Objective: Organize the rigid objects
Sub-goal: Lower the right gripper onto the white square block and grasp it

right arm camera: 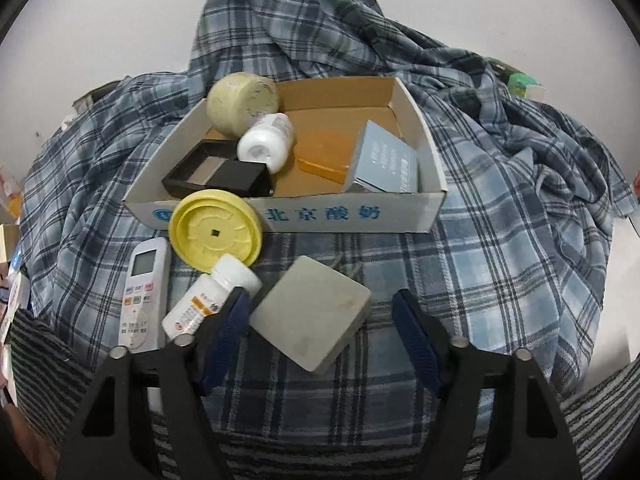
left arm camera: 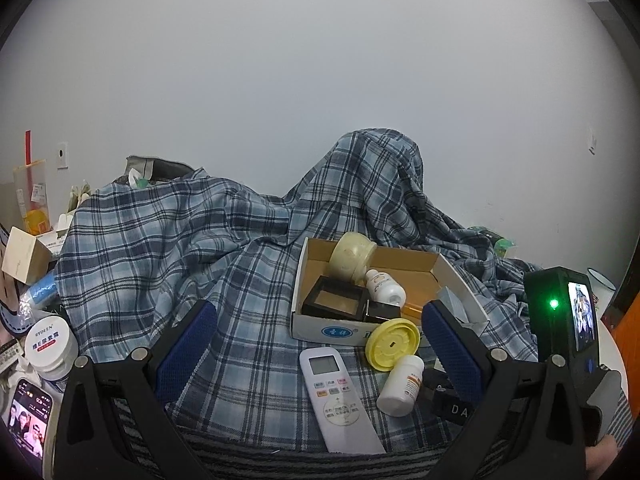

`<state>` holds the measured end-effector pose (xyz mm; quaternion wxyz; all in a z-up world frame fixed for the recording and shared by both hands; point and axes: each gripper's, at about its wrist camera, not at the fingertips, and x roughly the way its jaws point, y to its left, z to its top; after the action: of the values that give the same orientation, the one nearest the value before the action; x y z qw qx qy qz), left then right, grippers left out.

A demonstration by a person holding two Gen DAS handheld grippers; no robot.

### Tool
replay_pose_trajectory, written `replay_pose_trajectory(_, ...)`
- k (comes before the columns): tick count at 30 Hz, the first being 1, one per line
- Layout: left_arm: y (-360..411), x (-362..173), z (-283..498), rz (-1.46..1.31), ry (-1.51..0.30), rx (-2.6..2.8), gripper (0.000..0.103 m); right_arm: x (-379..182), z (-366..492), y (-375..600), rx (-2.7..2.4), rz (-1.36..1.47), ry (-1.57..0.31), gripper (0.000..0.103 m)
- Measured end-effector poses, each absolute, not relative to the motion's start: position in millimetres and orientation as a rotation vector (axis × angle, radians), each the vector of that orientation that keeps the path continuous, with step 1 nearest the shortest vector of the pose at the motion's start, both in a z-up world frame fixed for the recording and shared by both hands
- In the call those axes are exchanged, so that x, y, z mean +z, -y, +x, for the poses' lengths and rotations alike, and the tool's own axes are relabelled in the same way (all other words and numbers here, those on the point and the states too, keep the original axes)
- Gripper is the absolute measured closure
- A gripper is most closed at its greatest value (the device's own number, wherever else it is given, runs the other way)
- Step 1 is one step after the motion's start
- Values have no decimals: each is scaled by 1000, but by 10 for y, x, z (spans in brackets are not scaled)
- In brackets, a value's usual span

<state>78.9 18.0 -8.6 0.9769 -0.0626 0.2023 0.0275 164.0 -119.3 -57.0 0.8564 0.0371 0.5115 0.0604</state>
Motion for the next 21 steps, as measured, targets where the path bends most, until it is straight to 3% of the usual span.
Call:
replay_pose_trajectory(4,-183,-88,787,-127,-407,56,0,-537,1582,1165,157,36,-1082,43)
replay_pose_trajectory(7,-182,-90,789,-127,-408,56,0,-523,1494,1263,193,56,-1101,55)
replay_pose_trajectory(11,-182,-91,790,-124,-409,56,0,-514,1372,1452,188,48,-1121,55)
replay_pose_trajectory(13,-178,-88,790,-122,-409,55,0,-519,1322,1551,165,48,-1111,53)
replay_pose_trajectory(17,-170,-106,796,-116,-416,51,0,-419,1328,1564,211,67,-1048,40)
replay_pose_trajectory(21,-161,-108,801,-115,-417,51,0,-326,1483,1425,328,-52,-1052,40)
